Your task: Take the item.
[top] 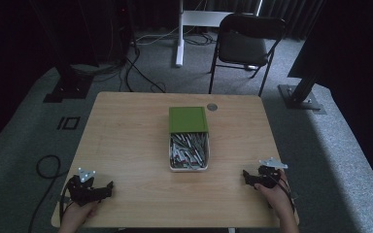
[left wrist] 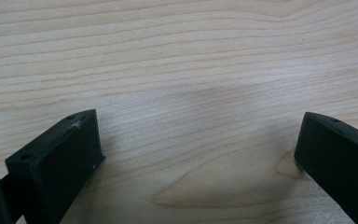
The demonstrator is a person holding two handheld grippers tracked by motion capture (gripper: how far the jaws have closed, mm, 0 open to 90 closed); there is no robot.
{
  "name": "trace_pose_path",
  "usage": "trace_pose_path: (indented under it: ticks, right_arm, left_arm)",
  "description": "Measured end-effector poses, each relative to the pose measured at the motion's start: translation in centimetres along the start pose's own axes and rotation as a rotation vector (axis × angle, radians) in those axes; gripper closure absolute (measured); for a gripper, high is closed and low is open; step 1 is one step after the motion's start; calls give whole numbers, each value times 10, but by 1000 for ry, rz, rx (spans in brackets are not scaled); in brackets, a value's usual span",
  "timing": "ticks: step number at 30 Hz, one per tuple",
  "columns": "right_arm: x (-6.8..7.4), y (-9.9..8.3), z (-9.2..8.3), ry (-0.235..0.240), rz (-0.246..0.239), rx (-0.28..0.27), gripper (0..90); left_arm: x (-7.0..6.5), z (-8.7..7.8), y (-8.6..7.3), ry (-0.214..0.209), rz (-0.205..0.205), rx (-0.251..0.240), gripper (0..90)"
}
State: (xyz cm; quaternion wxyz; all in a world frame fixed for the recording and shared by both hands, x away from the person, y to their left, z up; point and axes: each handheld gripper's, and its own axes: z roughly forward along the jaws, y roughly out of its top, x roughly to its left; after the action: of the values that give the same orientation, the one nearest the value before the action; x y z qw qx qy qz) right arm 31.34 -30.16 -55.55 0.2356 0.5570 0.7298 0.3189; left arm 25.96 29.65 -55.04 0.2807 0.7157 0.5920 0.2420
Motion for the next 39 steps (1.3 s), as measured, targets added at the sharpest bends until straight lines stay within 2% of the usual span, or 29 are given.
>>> trace_pose_path:
  ticks: [11,30,34,39]
  right_arm:
    - [1,0,1,-12,12,-1,120]
    - [4,1,1,-25,23,-2,123]
    - [5,3,0,-18,12,4,132]
    - [9,11,-5,-12,21,-20,132]
  left_arm:
    - [2,2,2,-15,17,-1,13]
    - [2,2,2,-16,18,-2,13]
    - [1,2,2,-12,11,-2,13]
    - [1,2,2,-12,11,-2,13]
